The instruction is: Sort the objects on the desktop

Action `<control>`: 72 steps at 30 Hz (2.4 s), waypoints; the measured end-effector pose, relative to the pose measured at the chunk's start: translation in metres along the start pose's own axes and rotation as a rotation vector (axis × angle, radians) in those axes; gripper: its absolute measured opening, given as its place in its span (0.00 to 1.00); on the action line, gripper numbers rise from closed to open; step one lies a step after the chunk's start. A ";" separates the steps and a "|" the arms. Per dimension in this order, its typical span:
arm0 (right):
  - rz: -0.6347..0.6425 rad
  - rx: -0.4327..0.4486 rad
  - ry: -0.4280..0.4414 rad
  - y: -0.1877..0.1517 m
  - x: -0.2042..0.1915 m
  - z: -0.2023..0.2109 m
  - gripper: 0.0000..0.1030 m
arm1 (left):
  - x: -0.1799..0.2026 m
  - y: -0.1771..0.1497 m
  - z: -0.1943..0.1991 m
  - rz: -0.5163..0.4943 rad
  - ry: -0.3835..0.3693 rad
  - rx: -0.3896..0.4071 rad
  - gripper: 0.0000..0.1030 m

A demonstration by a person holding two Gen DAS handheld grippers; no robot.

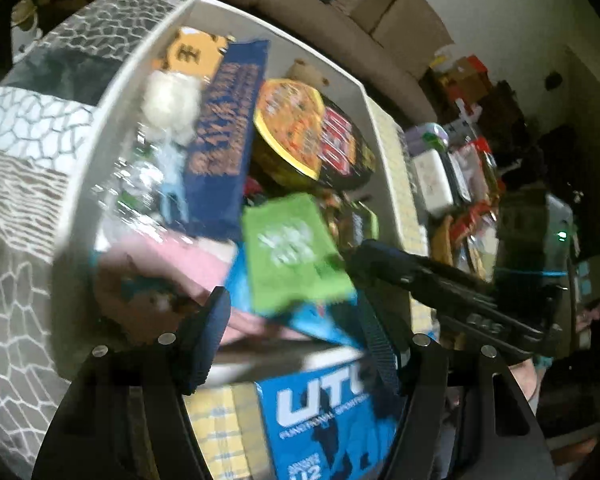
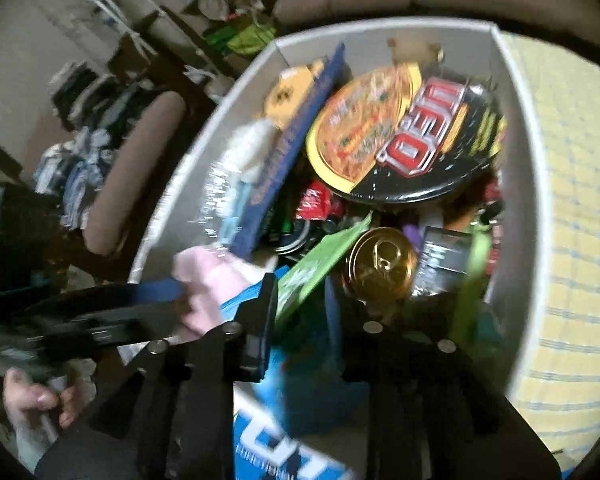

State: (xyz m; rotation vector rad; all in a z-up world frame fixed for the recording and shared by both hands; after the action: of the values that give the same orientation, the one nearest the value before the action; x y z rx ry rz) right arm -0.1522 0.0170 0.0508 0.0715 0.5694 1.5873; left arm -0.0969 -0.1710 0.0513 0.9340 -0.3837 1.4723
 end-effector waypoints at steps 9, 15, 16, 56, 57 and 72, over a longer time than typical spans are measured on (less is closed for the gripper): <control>0.046 -0.077 0.103 -0.053 -0.004 0.025 0.24 | 0.016 -0.015 -0.014 -0.019 -0.002 -0.026 0.66; 0.069 -0.099 -0.061 -0.051 -0.002 -0.003 0.17 | 0.013 -0.017 -0.007 0.008 0.015 0.007 0.71; 0.086 -0.101 -0.101 -0.050 -0.001 -0.008 0.17 | 0.014 -0.017 -0.004 0.011 0.020 0.015 0.72; -0.157 0.201 -0.431 -0.201 0.136 0.092 1.00 | 0.085 -0.144 -0.110 -0.276 0.515 0.129 1.00; -0.160 0.210 -0.442 -0.202 0.137 0.091 1.00 | 0.085 -0.144 -0.113 -0.284 0.528 0.129 1.00; -0.106 0.222 -0.577 -0.202 0.133 0.076 1.00 | 0.082 -0.138 -0.126 -0.307 0.591 0.219 1.00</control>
State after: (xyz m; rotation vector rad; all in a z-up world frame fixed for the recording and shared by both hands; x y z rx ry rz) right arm 0.0467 0.1651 -0.0015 0.6351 0.2847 1.3117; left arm 0.0036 -0.0026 -0.0064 0.6466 0.3465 1.4412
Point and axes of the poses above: each gripper's, at about its wrist camera, not at the fingertips, and z roughly against the way its jaws point, x to its right, y to its top, the point moved 2 cm from there along -z, roughly the way its jaws point, and after that the axes turned 11 degrees about -y, right-handed, at the moved point
